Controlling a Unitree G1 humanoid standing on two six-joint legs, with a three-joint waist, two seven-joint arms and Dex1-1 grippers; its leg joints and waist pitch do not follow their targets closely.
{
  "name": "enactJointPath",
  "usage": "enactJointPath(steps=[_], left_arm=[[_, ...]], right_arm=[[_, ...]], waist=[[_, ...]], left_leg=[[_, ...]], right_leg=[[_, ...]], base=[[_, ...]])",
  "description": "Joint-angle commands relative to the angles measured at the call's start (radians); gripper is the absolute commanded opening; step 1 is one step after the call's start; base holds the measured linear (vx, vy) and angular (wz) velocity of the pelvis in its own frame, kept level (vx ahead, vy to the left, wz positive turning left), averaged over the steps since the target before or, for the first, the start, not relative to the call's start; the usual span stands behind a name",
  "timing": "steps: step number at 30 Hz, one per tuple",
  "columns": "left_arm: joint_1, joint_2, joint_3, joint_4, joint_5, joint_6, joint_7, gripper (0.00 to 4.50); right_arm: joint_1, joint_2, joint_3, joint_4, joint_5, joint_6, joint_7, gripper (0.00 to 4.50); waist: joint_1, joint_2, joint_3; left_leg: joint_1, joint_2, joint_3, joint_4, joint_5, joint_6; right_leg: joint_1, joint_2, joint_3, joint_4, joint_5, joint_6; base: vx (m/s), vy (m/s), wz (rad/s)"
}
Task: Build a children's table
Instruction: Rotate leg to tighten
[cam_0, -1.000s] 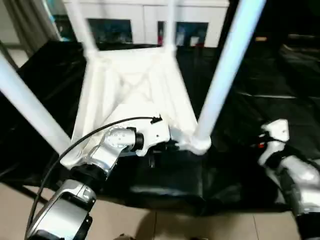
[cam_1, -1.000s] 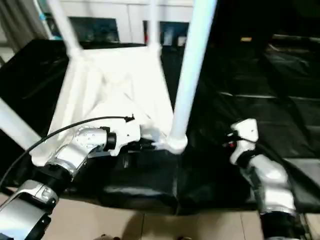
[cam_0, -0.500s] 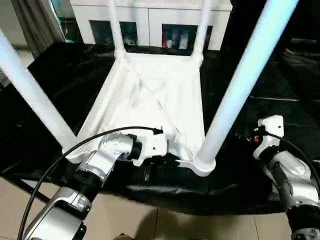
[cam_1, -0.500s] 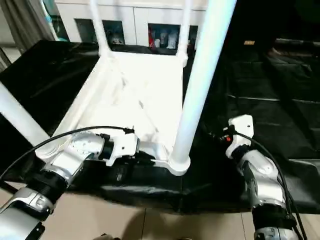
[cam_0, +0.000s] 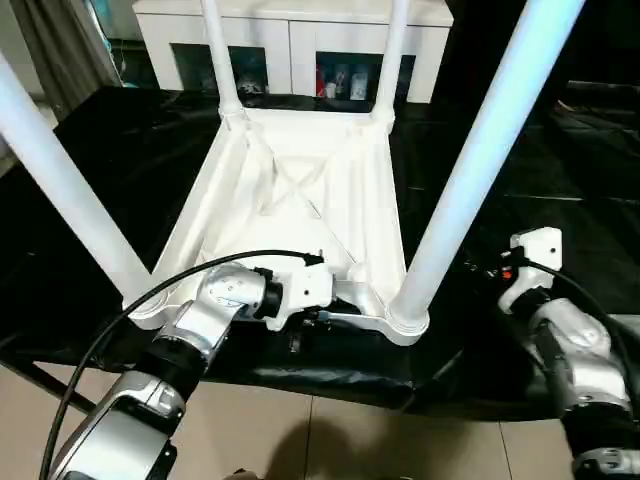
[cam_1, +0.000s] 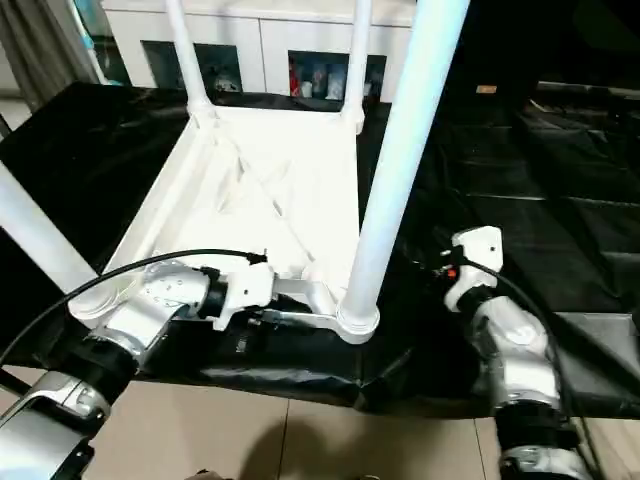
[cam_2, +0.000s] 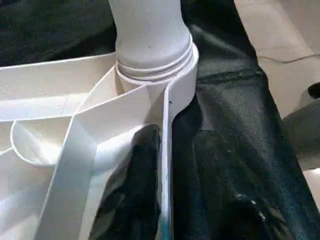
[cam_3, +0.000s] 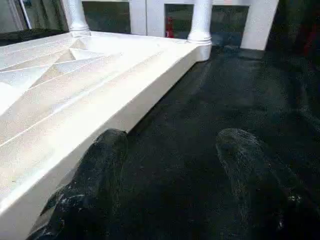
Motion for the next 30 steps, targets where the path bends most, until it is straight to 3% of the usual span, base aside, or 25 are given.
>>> enactJointPath(steps=[1,4,6,8,10,14,16,18,19,20,22,23,25,27,28,30], left_arm=[[0.016,0.014,0.039,-0.038,-0.039,0.015,-0.003,1.65],[0.048,0.014,0.151,-0.162,-0.15,0.118,0.066,1.8],[0.093,0.007,0.208,-0.241,-0.204,0.19,0.126,1.8],[0.131,0.004,0.233,-0.298,-0.232,0.251,0.161,1.8],[0.192,-0.015,0.263,-0.388,-0.273,0.323,0.22,1.8],[0.272,-0.061,0.3,-0.51,-0.277,0.384,0.353,1.8],[0.341,-0.124,0.339,-0.58,-0.223,0.419,0.525,1.8],[0.398,-0.16,0.357,-0.642,-0.213,0.411,0.603,1.8],[0.453,-0.182,0.366,-0.696,-0.207,0.397,0.645,1.8],[0.522,-0.201,0.375,-0.751,-0.196,0.372,0.686,1.8],[0.565,-0.214,0.385,-0.774,-0.187,0.357,0.716,1.8],[0.61,-0.227,0.399,-0.807,-0.184,0.352,0.747,1.8],[0.65,-0.243,0.411,-0.847,-0.192,0.361,0.777,1.8],[0.656,-0.243,0.411,-0.858,-0.19,0.368,0.784,1.8],[0.666,-0.243,0.41,-0.878,-0.182,0.385,0.799,1.8],[0.672,-0.238,0.408,-0.897,-0.172,0.402,0.818,1.8]], right_arm=[[0.016,0.006,-0.019,-0.046,0.005,-0.012,-0.037,3.13],[0.038,0.031,-0.049,-0.106,0.009,0.036,-0.143,3.13],[0.062,0.029,-0.046,-0.159,-0.057,0.043,-0.237,3.13],[0.084,0.035,-0.047,-0.21,-0.077,0.063,-0.272,3.13],[0.116,0.05,-0.05,-0.285,-0.094,0.094,-0.307,3.13],[0.16,0.08,-0.042,-0.394,-0.124,0.165,-0.38,3.13],[0.203,0.102,-0.011,-0.485,-0.105,0.222,-0.371,3.13],[0.235,0.104,0.017,-0.54,-0.119,0.249,-0.38,3.13],[0.261,0.106,0.032,-0.583,-0.12,0.262,-0.383,3.13],[0.291,0.108,0.046,-0.634,-0.108,0.28,-0.374,3.13],[0.311,0.109,0.057,-0.666,-0.087,0.299,-0.354,3.13],[0.332,0.117,0.055,-0.691,-0.069,0.309,-0.348,3.13],[0.353,0.125,0.05,-0.712,-0.059,0.327,-0.347,3.13],[0.356,0.128,0.049,-0.713,-0.064,0.331,-0.351,3.13],[0.361,0.135,0.049,-0.714,-0.075,0.338,-0.359,3.13],[0.367,0.144,0.063,-0.722,-0.083,0.349,-0.364,3.13]], waist=[[0.001,-0.018,-0.085],[0.001,-0.015,-0.085],[-0.002,-0.018,-0.076],[-0.003,-0.017,-0.075],[-0.009,-0.012,-0.068],[-0.014,-0.007,-0.067],[-0.022,-0.005,-0.066],[-0.029,-0.007,-0.067],[-0.032,-0.016,-0.065],[-0.035,-0.019,-0.062],[-0.043,-0.015,-0.065],[-0.048,-0.028,-0.068],[-0.047,-0.019,-0.063],[-0.048,-0.025,-0.062],[-0.046,-0.023,-0.063],[-0.046,-0.02,-0.06]], left_leg=[[0.006,0.009,0.003,-0.051,-0.033,0.138],[0.007,0.012,0.003,-0.052,-0.046,0.131],[0.007,0.012,0.002,-0.058,-0.109,0.099],[0.008,0.013,0.003,-0.059,-0.117,0.087],[0.01,0.011,0.003,-0.066,-0.189,0.053],[0.011,0.012,-0.002,-0.072,-0.223,0.019],[0.005,0.013,-0.003,-0.072,-0.232,0.019],[0.002,0.01,-0.007,-0.074,-0.241,0.015],[0.0,0.011,-0.007,-0.073,-0.243,0.017],[-0.011,0.013,-0.011,-0.076,-0.239,0.022],[-0.003,0.01,-0.008,-0.075,-0.266,0.025],[-0.003,0.009,-0.008,-0.07,-0.251,0.028],[-0.006,0.013,-0.009,-0.075,-0.256,0.035],[-0.005,0.011,-0.01,-0.076,-0.278,0.029],[0.001,0.012,-0.009,-0.074,-0.286,0.025],[0.001,0.012,-0.01,-0.078,-0.302,0.019]], right_leg=[[0.06,-0.022,0.013,-0.028,0.095,-0.295],[0.059,-0.023,0.013,-0.026,0.09,-0.303],[0.057,-0.022,0.013,-0.038,-0.022,-0.287],[0.056,-0.021,0.013,-0.039,-0.041,-0.279],[0.05,-0.018,0.015,-0.055,-0.179,-0.226],[0.045,-0.013,0.016,-0.063,-0.22,-0.179],[0.049,-0.011,0.015,-0.065,-0.192,-0.163],[0.051,-0.011,0.013,-0.068,-0.214,-0.148],[0.051,-0.01,0.014,-0.07,-0.226,-0.136],[0.057,-0.012,0.014,-0.07,-0.229,-0.121],[0.045,-0.008,0.015,-0.078,-0.281,-0.098],[0.044,-0.005,0.016,-0.076,-0.246,-0.099],[0.041,-0.006,0.016,-0.074,-0.234,-0.103],[0.039,-0.004,0.015,-0.078,-0.263,-0.095],[0.034,-0.004,0.017,-0.078,-0.266,-0.093],[0.032,-0.004,0.017,-0.079,-0.278,-0.088]], base=[[0.0,0.0,0.0],[0.0,0.0,0.0],[0.0,0.0,0.0],[0.0,0.0,0.0],[0.0,0.0,0.0],[0.0,0.0,0.0],[0.0,0.0,0.0],[0.0,0.0,0.0],[0.0,0.0,0.0],[0.0,0.0,0.0],[0.0,0.0,0.0],[0.0,0.0,0.0],[0.0,0.0,0.0],[0.0,0.0,0.0],[0.0,0.0,0.0],[0.0,0.0,0.0]])
